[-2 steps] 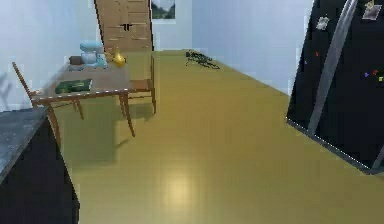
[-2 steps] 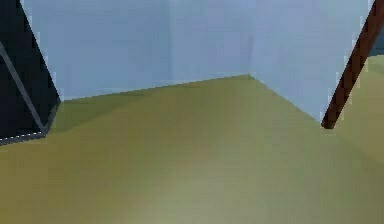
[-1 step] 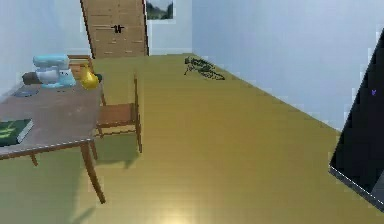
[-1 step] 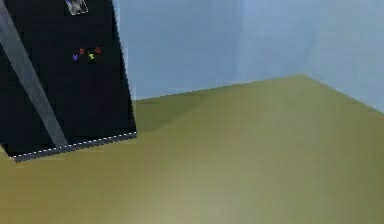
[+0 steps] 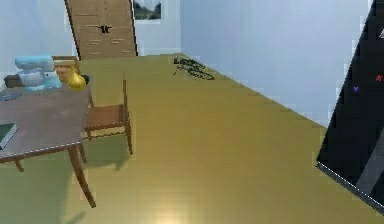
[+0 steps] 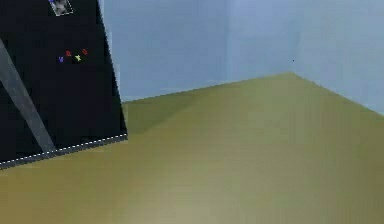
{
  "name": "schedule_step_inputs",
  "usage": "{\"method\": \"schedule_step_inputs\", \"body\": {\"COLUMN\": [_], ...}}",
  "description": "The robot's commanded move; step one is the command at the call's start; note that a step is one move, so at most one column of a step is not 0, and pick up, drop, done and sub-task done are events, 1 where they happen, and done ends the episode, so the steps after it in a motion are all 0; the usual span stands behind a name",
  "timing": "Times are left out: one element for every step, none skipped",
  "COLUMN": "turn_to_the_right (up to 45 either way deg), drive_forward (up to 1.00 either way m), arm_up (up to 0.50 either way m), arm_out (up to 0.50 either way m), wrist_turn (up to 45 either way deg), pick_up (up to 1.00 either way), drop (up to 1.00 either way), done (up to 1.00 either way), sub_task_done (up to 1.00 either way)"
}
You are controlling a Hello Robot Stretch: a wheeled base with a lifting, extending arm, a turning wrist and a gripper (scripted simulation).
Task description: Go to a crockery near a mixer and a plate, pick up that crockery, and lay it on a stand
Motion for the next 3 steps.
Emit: {"method": "schedule_step_inputs", "body": {"turn_to_the_right": [0.0, 0.0, 45.0], "drive_forward": [1.0, 0.9, 0.0], "arm_up": [0.0, 0.0, 0.0], "arm_out": [0.0, 0.0, 0.0], "wrist_turn": [0.0, 0.0, 0.0], "pick_up": [0.0, 0.0, 0.0], "drop": [0.0, 0.0, 0.0], "done": [0.0, 0.0, 0.0], "sub_task_done": [0.0, 0.0, 0.0]}}
